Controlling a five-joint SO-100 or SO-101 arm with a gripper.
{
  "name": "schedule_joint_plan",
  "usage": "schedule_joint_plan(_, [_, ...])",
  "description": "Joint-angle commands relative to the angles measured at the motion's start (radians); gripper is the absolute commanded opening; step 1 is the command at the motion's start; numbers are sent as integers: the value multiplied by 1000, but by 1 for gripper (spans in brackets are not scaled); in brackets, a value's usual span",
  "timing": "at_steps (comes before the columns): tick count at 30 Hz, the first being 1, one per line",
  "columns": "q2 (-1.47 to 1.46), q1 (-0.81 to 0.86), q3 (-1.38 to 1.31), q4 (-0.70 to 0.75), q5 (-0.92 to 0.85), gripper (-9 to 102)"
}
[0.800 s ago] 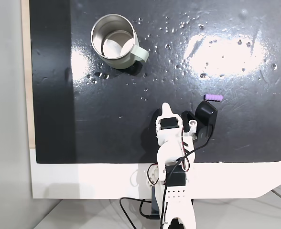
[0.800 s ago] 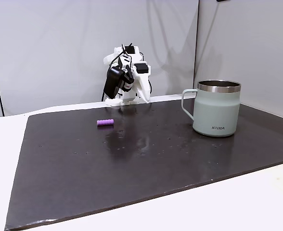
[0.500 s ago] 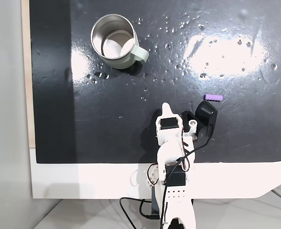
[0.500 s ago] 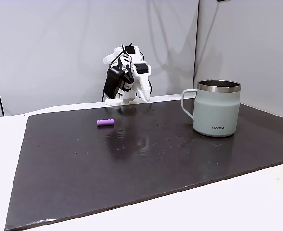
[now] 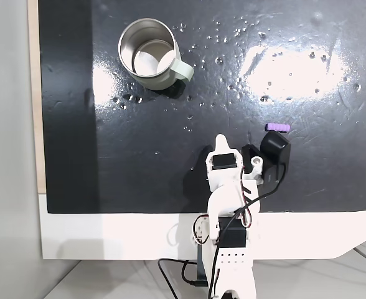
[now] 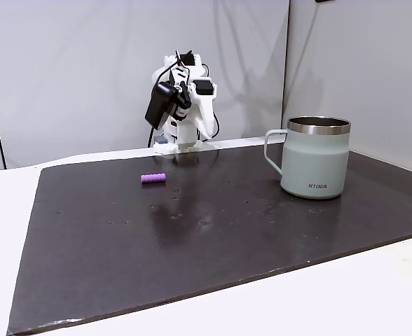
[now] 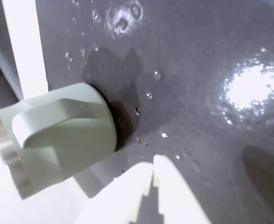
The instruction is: Grasp a pengrip and put it in the cup.
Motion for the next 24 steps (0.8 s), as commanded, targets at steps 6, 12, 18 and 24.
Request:
schedule_joint_plan(6, [-387, 63, -330, 20, 8, 0])
schedule_joint_plan(12, [-719, 193, -489, 9, 34, 0])
schedule_joint_plan(18, [-962, 295, -646, 40, 15, 1])
schedule_joint_plan(24, [-1060, 331, -703, 57, -67, 6])
